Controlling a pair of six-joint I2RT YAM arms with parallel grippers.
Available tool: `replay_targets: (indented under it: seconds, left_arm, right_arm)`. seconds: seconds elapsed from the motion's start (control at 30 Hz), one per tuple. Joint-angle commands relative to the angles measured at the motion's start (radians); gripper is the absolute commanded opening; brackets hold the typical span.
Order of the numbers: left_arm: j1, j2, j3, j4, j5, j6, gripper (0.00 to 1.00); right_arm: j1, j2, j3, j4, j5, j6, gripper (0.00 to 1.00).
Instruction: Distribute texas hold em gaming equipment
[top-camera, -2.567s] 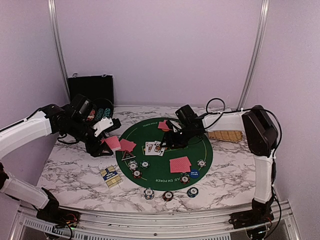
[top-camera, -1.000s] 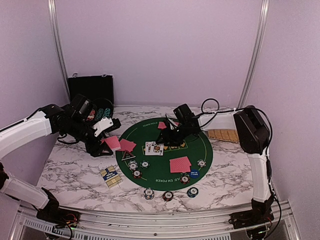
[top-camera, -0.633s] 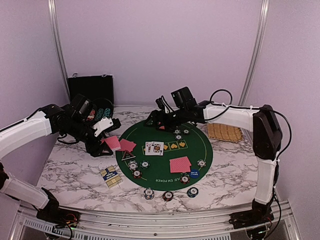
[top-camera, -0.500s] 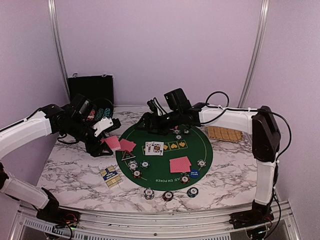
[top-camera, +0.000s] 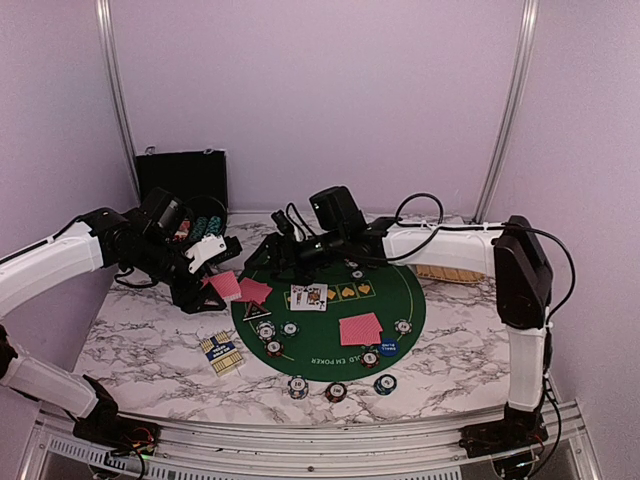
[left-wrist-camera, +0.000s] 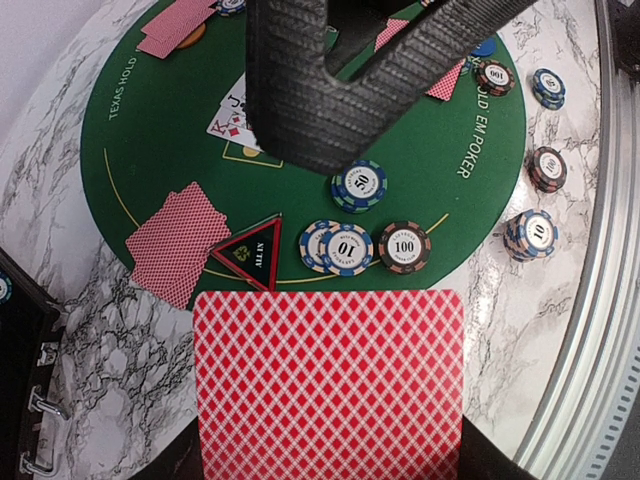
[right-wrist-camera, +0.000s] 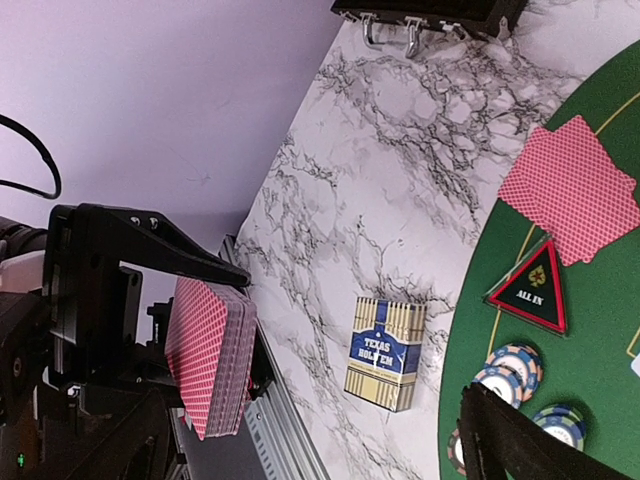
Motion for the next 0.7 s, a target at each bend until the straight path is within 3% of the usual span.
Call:
replay_targets:
  seconds: [0.0, 0.27, 0.67]
  left_arm:
    - [0.004, -0.007, 0.035, 0.014, 0.018, -0.007, 0.00]
    - [0.004, -0.003, 0.036, 0.015, 0.022, -0.006, 0.00]
    - [0.004, -0.005, 0.041, 0.015, 0.023, -0.005, 0.00]
  right_arm:
    - [0.021, 0.036, 0.054, 0.097, -0.053, 0.064, 0.99]
    - [0.039, 0.089, 0.085, 0.173, -0.107, 0.123, 0.99]
    - [0.077, 0.193, 0.184, 0.217, -0.193, 0.199, 0.84]
